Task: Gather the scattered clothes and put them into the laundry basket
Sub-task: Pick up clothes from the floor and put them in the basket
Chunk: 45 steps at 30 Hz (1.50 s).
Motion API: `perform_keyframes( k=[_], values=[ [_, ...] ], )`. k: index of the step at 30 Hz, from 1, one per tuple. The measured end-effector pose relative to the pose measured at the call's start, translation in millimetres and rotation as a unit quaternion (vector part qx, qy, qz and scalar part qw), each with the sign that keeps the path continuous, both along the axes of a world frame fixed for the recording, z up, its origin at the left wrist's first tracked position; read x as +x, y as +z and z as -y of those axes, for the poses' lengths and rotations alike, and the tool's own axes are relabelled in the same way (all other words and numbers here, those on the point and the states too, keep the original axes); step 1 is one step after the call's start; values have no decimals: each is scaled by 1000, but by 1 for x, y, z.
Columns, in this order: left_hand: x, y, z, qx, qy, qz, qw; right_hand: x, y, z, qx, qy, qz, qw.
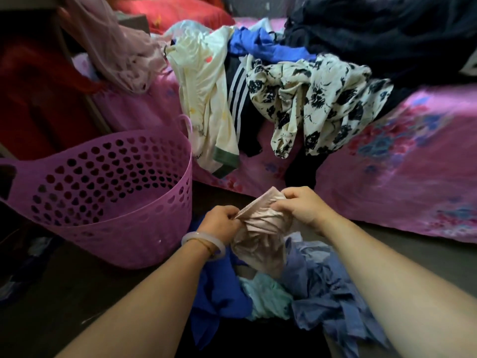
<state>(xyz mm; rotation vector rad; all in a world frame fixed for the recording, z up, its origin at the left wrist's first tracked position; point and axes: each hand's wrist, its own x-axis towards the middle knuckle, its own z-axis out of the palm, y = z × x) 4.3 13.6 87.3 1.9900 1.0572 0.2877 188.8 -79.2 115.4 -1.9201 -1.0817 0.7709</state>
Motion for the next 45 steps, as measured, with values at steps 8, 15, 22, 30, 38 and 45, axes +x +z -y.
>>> perform_keyframes(
  k=[8, 15, 22, 30, 38, 45],
  values=[
    [6, 26, 3, 69, 46, 23, 996, -3, 14, 7, 79, -28, 43, 996],
    [9, 24, 17, 20, -101, -153, 983, -8, 19, -4, 138, -154, 26, 978],
    [2, 32, 10, -157, 152, -64, 974, -8, 23, -3, 83, -143, 27, 986],
    [25, 64, 11, -394, 278, 237, 843, -46, 33, 5, 7, 178, -230, 957],
    [5, 75, 6, -438, 162, 324, 823, -40, 21, -12, 67, 7, 22, 997],
    [-15, 25, 1, -267, 37, 106, 957, -31, 44, -13, 120, 57, -147, 980]
  ],
)
